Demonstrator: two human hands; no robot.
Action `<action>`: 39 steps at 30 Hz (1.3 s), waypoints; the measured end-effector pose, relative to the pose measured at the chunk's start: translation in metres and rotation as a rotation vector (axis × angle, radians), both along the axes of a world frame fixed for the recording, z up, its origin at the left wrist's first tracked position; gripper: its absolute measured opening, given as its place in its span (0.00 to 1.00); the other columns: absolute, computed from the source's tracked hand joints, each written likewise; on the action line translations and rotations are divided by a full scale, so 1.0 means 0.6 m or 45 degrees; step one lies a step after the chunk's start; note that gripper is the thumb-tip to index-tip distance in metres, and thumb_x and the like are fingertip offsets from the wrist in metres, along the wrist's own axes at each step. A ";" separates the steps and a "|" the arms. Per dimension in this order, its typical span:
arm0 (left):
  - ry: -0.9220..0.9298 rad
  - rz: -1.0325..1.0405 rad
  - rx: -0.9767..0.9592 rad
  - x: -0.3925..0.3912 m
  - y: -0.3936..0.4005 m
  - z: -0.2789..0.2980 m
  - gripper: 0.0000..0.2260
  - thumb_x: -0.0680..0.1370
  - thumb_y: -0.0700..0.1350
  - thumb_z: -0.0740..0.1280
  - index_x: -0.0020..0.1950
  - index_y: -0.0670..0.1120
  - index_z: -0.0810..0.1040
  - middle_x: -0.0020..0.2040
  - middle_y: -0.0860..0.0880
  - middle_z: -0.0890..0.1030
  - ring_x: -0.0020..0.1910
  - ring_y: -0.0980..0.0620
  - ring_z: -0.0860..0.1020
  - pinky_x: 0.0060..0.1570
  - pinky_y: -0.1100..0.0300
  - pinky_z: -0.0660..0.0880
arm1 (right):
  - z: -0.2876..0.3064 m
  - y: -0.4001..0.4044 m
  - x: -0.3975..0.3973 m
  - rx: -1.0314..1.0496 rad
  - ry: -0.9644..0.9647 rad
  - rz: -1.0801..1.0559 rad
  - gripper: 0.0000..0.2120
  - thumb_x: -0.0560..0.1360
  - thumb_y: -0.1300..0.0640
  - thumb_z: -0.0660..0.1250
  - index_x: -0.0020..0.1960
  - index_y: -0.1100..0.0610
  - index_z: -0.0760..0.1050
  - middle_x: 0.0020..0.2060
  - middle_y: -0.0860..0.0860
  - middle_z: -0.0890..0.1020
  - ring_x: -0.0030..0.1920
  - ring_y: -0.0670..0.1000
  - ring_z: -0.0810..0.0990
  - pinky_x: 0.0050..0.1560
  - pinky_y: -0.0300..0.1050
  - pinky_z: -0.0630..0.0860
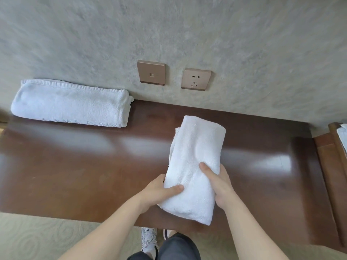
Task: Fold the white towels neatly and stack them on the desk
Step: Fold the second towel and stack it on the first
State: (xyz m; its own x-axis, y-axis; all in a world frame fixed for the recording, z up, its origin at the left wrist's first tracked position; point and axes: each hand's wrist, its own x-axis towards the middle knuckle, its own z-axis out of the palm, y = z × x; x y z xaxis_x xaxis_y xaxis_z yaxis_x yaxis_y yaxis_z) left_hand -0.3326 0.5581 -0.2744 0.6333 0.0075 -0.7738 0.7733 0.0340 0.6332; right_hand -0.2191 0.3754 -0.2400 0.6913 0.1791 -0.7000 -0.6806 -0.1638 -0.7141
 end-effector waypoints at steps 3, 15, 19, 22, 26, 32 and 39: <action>0.027 0.152 -0.223 0.024 0.012 -0.006 0.38 0.65 0.70 0.76 0.68 0.50 0.75 0.63 0.53 0.82 0.61 0.53 0.81 0.65 0.50 0.75 | 0.010 0.002 0.021 0.131 0.022 0.098 0.22 0.73 0.55 0.76 0.65 0.53 0.75 0.55 0.52 0.86 0.54 0.55 0.86 0.60 0.61 0.79; -0.121 0.804 -0.907 0.125 0.053 0.021 0.46 0.62 0.72 0.73 0.74 0.49 0.73 0.70 0.44 0.76 0.70 0.43 0.75 0.74 0.42 0.62 | 0.033 0.027 0.150 0.302 0.224 0.723 0.38 0.62 0.49 0.83 0.68 0.53 0.74 0.61 0.56 0.83 0.61 0.59 0.82 0.61 0.56 0.79; -0.206 0.898 -0.829 0.117 0.086 0.048 0.48 0.56 0.66 0.81 0.71 0.46 0.75 0.66 0.43 0.80 0.65 0.45 0.79 0.62 0.48 0.76 | 0.054 0.055 0.175 0.243 0.168 0.868 0.28 0.70 0.57 0.77 0.68 0.55 0.74 0.61 0.55 0.83 0.61 0.58 0.82 0.63 0.56 0.78; -0.420 0.896 -0.713 0.103 0.123 0.073 0.46 0.60 0.59 0.83 0.73 0.47 0.71 0.67 0.43 0.79 0.66 0.44 0.78 0.61 0.51 0.78 | 0.068 0.089 0.184 0.185 0.139 0.959 0.29 0.69 0.60 0.77 0.68 0.55 0.75 0.61 0.56 0.83 0.61 0.58 0.82 0.63 0.57 0.78; -0.608 0.887 -0.451 0.082 0.174 0.098 0.35 0.67 0.47 0.79 0.72 0.46 0.71 0.66 0.44 0.80 0.66 0.43 0.78 0.63 0.50 0.77 | 0.089 0.159 0.182 0.078 0.079 0.997 0.31 0.65 0.60 0.80 0.66 0.53 0.76 0.59 0.53 0.84 0.59 0.55 0.83 0.59 0.50 0.79; -0.753 0.991 -0.290 0.043 0.292 0.123 0.37 0.63 0.46 0.81 0.69 0.45 0.73 0.62 0.45 0.83 0.63 0.46 0.80 0.56 0.57 0.79 | 0.133 0.315 0.172 0.028 0.011 1.133 0.31 0.66 0.61 0.79 0.67 0.54 0.76 0.60 0.53 0.84 0.61 0.55 0.83 0.63 0.53 0.77; -0.882 1.277 -0.303 0.010 0.481 0.144 0.32 0.72 0.50 0.78 0.73 0.51 0.71 0.68 0.47 0.79 0.67 0.46 0.78 0.65 0.48 0.75 | 0.206 0.572 0.168 -0.149 -0.214 1.443 0.25 0.69 0.57 0.80 0.62 0.46 0.77 0.55 0.44 0.85 0.55 0.45 0.84 0.59 0.44 0.78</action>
State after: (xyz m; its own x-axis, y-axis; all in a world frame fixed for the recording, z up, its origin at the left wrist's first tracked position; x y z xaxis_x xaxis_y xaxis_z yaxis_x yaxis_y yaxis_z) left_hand -0.3266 0.8469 -0.1883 0.7047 0.6293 -0.3275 -0.1551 0.5871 0.7945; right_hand -0.1185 0.7185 -0.1165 0.2609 0.6975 -0.6675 0.0024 -0.6919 -0.7220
